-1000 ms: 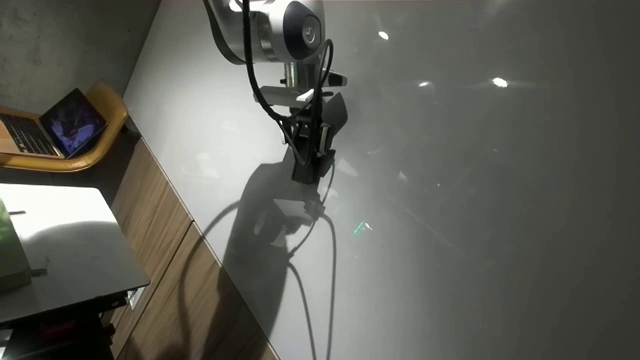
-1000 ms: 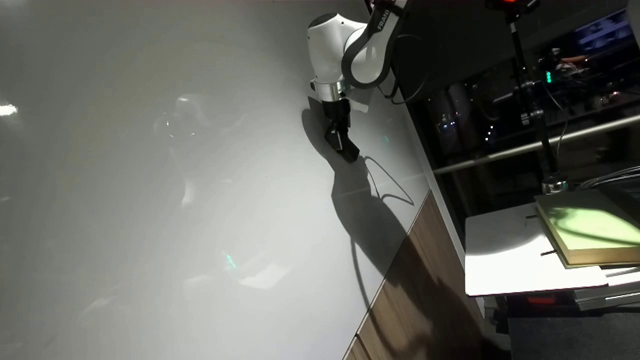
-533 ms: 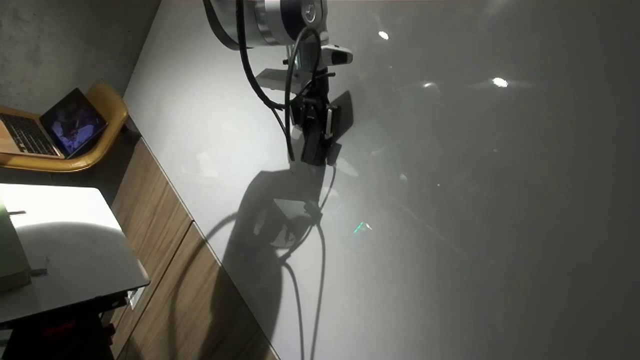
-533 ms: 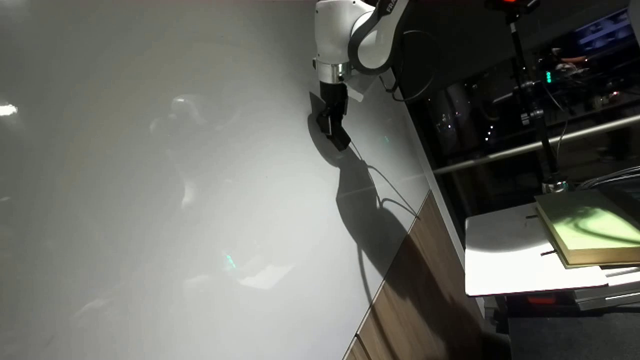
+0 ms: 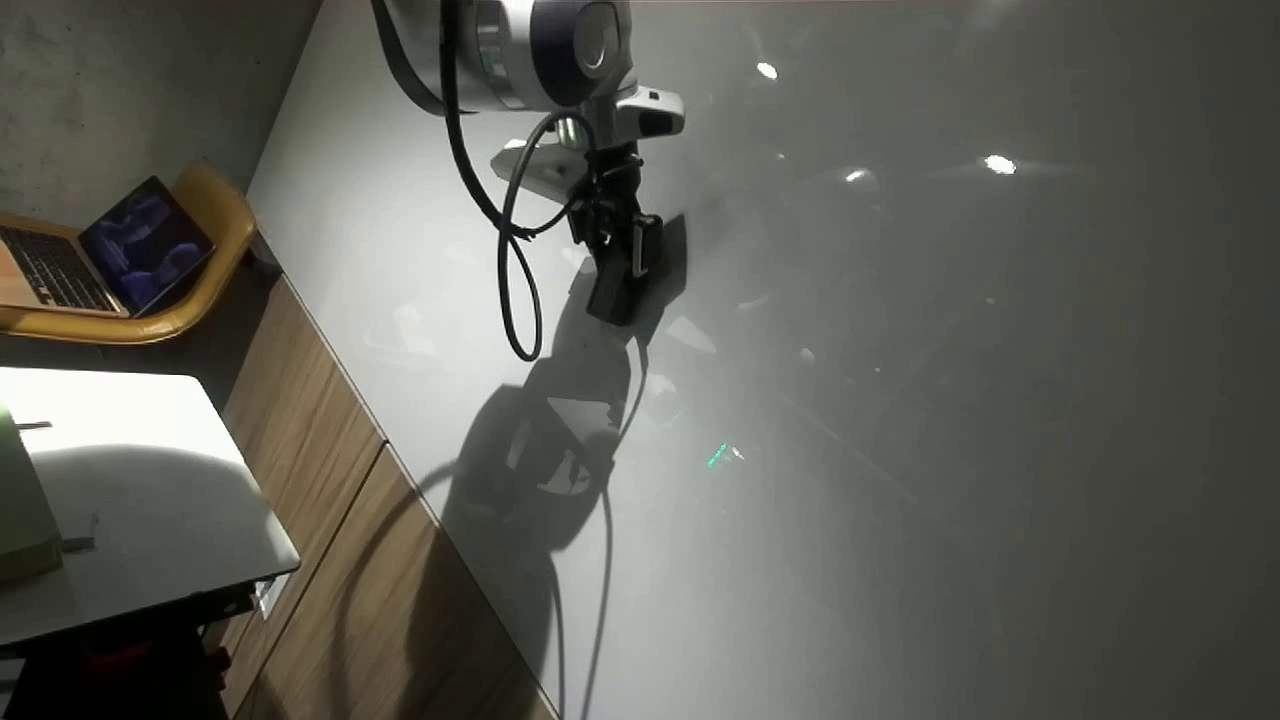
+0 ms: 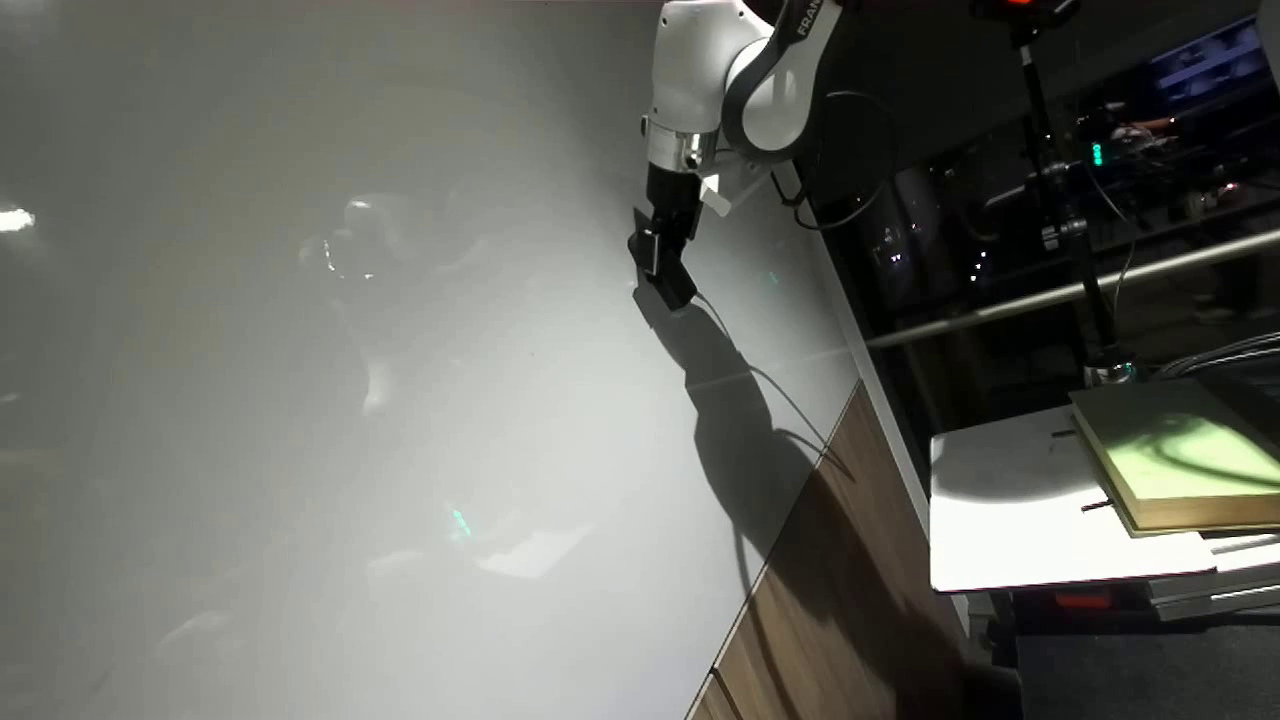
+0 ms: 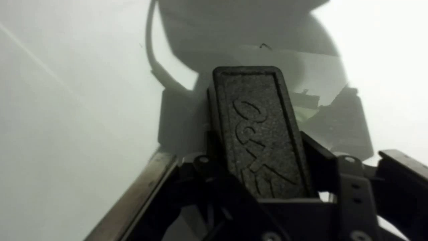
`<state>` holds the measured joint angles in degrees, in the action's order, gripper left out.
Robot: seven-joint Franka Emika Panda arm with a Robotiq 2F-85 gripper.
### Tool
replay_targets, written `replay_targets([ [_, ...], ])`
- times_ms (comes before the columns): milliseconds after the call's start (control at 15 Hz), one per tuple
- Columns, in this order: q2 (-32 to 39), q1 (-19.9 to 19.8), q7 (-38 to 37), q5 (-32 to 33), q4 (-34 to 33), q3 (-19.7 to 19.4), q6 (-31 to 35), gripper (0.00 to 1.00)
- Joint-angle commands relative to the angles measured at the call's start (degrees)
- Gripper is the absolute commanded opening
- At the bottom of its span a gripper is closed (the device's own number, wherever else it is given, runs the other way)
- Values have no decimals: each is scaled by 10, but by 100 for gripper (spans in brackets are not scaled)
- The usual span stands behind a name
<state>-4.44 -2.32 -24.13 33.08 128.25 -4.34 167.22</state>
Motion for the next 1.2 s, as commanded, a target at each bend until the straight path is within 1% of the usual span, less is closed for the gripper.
replay_targets([
  [0, 29, -9, -28, 6, -2, -4, 88, 34],
  [267, 32, -27, -22, 12, 11, -8, 139, 34],
  [533, 48, -40, -21, 15, 16, -7, 175, 34],
  [933, 81, -60, -13, 11, 15, -11, 206, 34],
  [1133, 96, -62, -14, 7, 13, -10, 212, 34],
])
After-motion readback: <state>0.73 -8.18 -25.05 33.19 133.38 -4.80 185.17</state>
